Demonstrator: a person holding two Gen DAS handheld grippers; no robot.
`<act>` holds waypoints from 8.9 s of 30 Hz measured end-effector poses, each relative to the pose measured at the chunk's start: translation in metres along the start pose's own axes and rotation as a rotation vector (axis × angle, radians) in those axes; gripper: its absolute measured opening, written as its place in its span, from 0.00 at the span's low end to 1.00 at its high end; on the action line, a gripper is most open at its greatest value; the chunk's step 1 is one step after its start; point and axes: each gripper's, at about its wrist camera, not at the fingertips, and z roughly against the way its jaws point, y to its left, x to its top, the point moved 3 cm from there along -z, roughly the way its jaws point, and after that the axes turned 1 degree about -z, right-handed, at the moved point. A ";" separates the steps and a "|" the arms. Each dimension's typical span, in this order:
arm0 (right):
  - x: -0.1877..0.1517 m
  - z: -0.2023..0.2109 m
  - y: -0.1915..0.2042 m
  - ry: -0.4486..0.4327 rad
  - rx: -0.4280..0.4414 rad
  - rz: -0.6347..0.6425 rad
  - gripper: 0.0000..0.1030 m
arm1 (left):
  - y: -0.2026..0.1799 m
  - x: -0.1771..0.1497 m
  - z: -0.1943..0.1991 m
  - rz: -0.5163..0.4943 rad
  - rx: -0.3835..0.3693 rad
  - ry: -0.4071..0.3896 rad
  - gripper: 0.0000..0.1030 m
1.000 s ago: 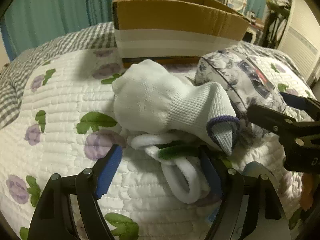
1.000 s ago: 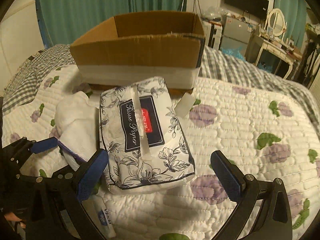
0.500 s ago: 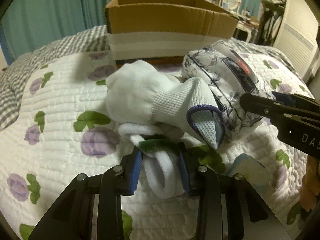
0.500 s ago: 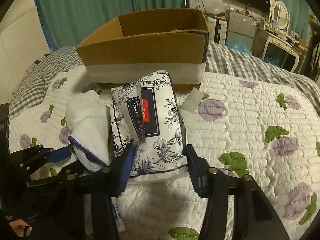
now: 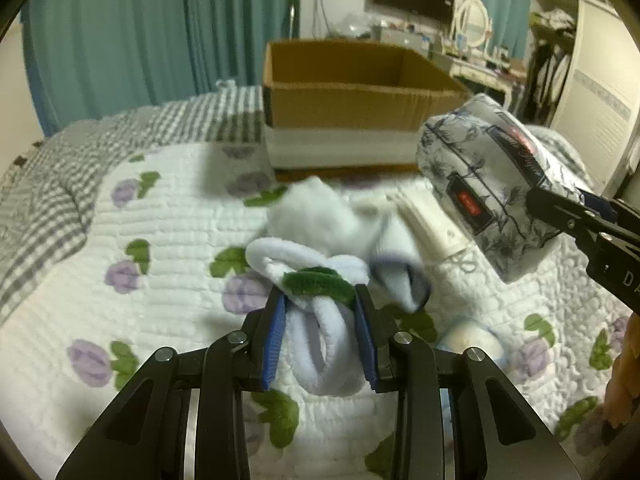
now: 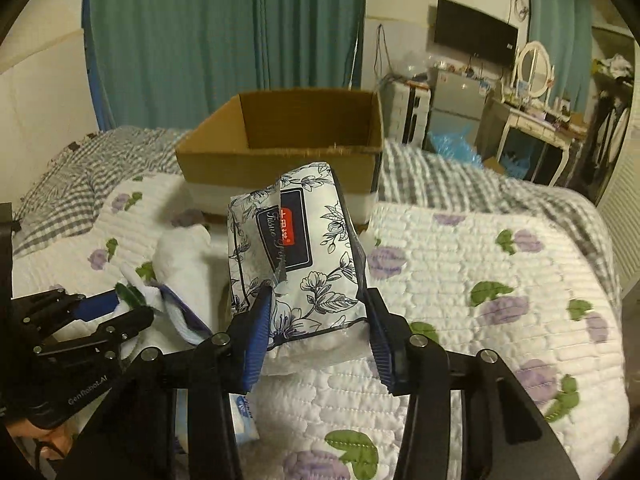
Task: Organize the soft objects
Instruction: 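Grasp the white sock with the left tool while the right tool grasps the floral tissue pack, then lift and carry the sock and tissue pack in both tools over the box, then open both tools to drop the sock and tissue pack into the box, then move both open tools back toward the bed items, then lower both open tools toward the white sock and white plastic piece, then grasp the white sock with the left tool while the right tool grasps the white plastic piece, then lift and carry the sock and plastic piece in both tools over the box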
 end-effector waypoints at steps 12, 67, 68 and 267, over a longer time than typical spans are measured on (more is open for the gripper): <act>0.011 0.080 0.010 -0.157 -0.012 -0.006 0.43 | 0.008 0.017 0.070 0.016 0.008 -0.140 0.31; 0.125 0.181 0.023 -0.540 -0.001 -0.003 0.44 | 0.017 0.161 0.141 0.000 -0.024 -0.538 0.31; 0.126 0.179 0.022 -0.540 -0.001 -0.004 0.44 | 0.017 0.163 0.138 0.000 -0.022 -0.537 0.31; 0.009 -0.021 -0.019 -0.010 0.024 -0.059 0.09 | 0.002 0.025 0.013 0.017 0.103 -0.142 0.45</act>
